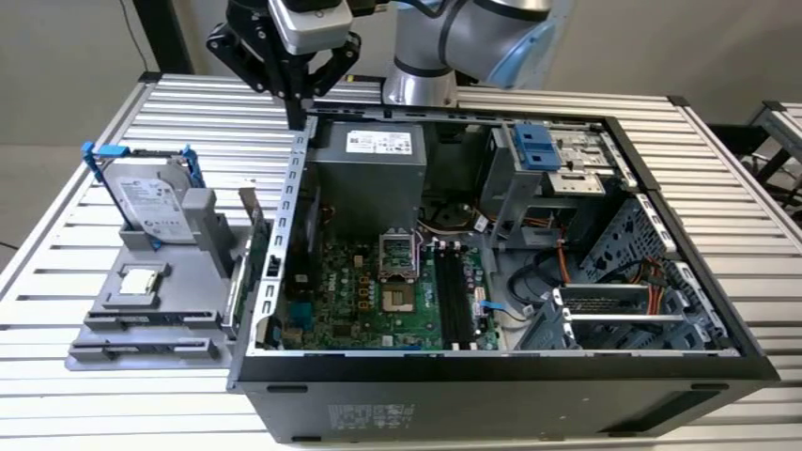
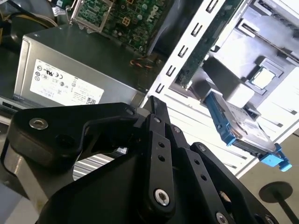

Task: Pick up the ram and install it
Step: 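Reach for the ram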

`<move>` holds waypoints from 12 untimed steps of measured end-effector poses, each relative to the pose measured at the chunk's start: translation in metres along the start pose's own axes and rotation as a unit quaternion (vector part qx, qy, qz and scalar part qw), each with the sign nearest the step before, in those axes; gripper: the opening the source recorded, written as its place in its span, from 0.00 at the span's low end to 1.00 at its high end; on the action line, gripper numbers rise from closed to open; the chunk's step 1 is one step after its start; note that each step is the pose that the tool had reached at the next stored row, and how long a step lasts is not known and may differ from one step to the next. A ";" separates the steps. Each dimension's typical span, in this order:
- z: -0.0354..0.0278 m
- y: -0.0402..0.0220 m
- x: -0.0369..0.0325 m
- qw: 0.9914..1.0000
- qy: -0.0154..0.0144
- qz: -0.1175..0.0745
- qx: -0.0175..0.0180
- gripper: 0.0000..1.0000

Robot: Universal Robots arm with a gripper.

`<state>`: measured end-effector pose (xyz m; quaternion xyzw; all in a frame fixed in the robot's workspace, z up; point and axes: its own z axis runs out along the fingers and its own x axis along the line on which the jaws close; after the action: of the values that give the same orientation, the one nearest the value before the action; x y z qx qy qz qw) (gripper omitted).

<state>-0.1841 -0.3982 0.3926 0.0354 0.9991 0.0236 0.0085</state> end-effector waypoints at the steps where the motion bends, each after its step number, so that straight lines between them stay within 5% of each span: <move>1: -0.0001 -0.0001 0.0020 1.000 0.000 0.000 0.000 0.00; 12: -0.0004 -0.0009 0.0216 1.000 0.000 0.000 0.000 0.00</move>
<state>-0.2057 -0.3976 0.3926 0.0354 0.9991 0.0236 0.0085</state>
